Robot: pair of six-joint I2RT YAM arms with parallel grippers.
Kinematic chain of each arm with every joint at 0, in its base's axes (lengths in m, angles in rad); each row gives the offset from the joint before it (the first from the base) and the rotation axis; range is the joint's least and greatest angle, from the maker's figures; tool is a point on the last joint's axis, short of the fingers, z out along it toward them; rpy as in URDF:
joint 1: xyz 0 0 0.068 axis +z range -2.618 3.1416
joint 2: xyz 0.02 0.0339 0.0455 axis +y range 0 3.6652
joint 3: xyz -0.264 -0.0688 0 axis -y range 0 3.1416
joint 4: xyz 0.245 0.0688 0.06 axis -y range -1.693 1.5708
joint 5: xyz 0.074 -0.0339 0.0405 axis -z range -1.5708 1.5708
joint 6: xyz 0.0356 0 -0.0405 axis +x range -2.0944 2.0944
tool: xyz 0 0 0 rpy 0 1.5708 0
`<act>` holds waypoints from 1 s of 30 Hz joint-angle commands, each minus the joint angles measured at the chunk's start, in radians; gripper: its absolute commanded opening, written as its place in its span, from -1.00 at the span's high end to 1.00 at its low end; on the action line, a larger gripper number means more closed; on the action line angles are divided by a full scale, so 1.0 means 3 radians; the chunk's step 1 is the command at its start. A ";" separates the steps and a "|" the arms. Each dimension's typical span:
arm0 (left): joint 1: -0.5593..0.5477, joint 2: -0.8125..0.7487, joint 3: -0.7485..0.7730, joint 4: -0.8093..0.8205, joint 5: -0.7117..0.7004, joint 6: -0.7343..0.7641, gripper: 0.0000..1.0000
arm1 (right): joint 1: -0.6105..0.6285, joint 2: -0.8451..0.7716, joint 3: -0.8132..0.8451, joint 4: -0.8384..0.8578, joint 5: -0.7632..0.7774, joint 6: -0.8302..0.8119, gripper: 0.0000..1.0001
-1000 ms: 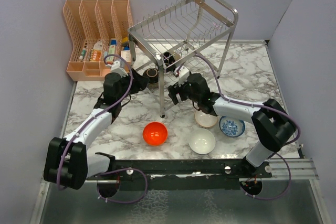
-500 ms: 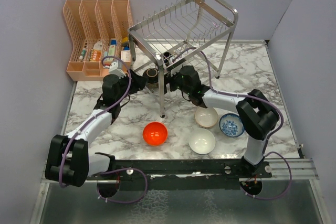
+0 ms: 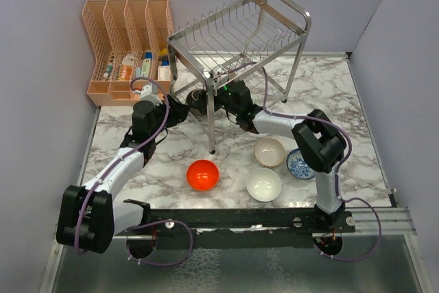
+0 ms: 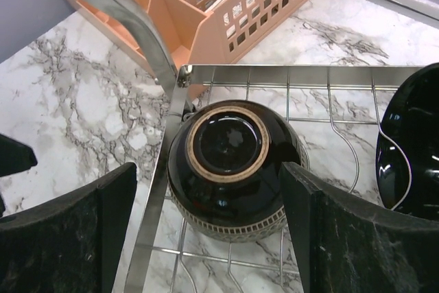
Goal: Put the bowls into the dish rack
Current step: Adjust the bowl in the dish rack.
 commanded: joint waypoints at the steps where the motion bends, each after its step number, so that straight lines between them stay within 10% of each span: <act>1: 0.0015 -0.0069 -0.0035 0.0028 -0.0039 0.0023 -0.12 | 0.0002 0.0236 0.0250 -0.0026 -0.0011 0.0067 -0.67; 30: 0.0026 -0.0153 -0.0046 -0.0055 -0.0039 0.0055 -0.12 | 0.0003 0.0454 0.0399 -0.0175 0.1045 0.0184 -0.51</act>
